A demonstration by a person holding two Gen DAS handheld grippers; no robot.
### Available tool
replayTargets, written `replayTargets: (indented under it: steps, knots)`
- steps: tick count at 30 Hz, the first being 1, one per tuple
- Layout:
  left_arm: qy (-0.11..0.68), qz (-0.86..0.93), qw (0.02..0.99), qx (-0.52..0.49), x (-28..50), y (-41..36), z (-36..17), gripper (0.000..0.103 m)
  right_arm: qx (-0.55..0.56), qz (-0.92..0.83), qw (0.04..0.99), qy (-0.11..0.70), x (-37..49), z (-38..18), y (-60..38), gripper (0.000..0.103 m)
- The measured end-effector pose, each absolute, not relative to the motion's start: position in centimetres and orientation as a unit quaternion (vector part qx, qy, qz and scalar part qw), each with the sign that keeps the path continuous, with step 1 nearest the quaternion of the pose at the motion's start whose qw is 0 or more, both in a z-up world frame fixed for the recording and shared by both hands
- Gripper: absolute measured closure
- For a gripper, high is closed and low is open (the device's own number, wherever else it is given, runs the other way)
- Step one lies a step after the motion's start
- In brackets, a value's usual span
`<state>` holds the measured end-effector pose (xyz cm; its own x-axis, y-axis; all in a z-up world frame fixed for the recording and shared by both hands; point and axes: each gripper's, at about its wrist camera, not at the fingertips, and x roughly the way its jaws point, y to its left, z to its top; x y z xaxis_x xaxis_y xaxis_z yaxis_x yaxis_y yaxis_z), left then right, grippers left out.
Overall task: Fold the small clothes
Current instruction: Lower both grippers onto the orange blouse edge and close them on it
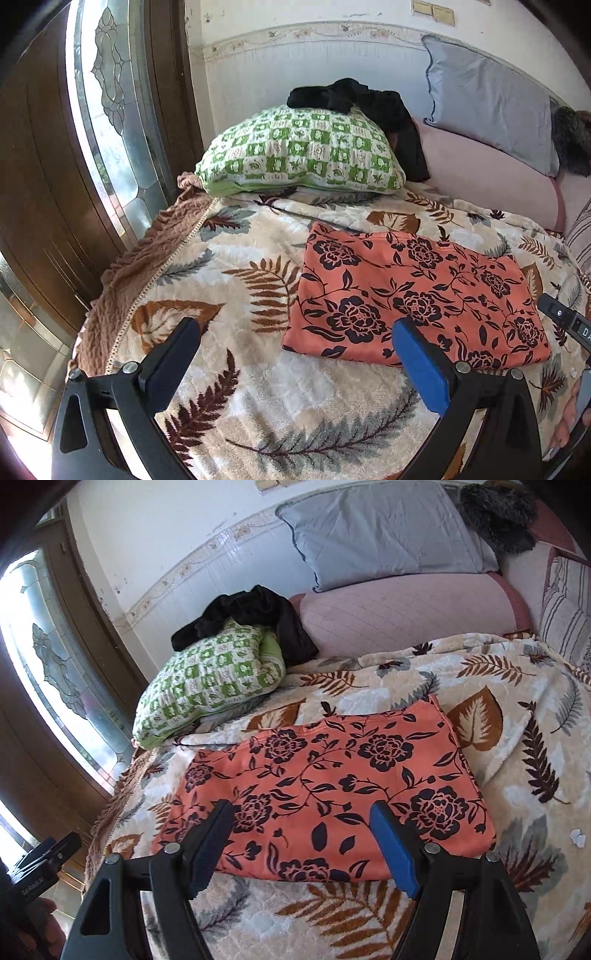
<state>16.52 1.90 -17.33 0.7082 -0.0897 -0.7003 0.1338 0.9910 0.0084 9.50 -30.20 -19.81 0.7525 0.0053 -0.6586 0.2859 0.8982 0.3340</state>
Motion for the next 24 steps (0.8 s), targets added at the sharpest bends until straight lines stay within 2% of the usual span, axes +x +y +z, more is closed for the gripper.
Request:
replayTargets:
  steps: [3,6,8,9,10,11,13,15,17,24]
  knots:
    - [0.412,-0.054,0.910,0.015,18.9,2.2,-20.8,0.000,0.223,-0.101,0.898,0.367,11.3,-22.9,-32.5,0.025]
    - [0.447,-0.049,0.893,-0.018,20.6,3.2,-24.4,0.000,0.228,-0.139,0.886,0.380,11.7,-25.9,-35.2,0.032]
    - [0.466,-0.047,0.883,-0.040,21.3,3.7,-26.1,0.000,0.232,-0.163,0.874,0.395,11.5,-28.0,-37.0,0.033]
    - [0.472,-0.051,0.879,-0.052,21.5,3.8,-26.8,0.000,0.239,-0.175,0.864,0.408,11.3,-29.2,-38.0,0.035]
    - [0.479,-0.053,0.874,-0.062,21.7,3.9,-27.3,0.000,0.248,-0.180,0.854,0.420,11.0,-30.4,-38.8,0.046]
    - [0.488,-0.055,0.868,-0.071,21.9,3.8,-27.8,0.000,0.251,-0.179,0.853,0.422,10.7,-31.1,-39.4,0.048]
    - [0.500,-0.077,0.857,-0.099,22.1,3.7,-28.3,0.001,0.247,-0.171,0.860,0.413,10.0,-30.5,-39.5,0.050]
    - [0.512,-0.087,0.846,-0.121,22.1,3.5,-28.6,0.007,0.263,-0.163,0.862,0.401,8.9,-29.5,-39.7,0.050]
    - [0.516,-0.101,0.839,-0.140,22.0,3.1,-28.7,0.020,0.277,-0.157,0.867,0.384,7.5,-28.6,-39.9,0.050]
    - [0.499,-0.078,0.852,-0.135,23.2,1.0,-29.3,0.020,0.293,-0.162,0.870,0.362,2.0,-28.6,-40.2,0.050]
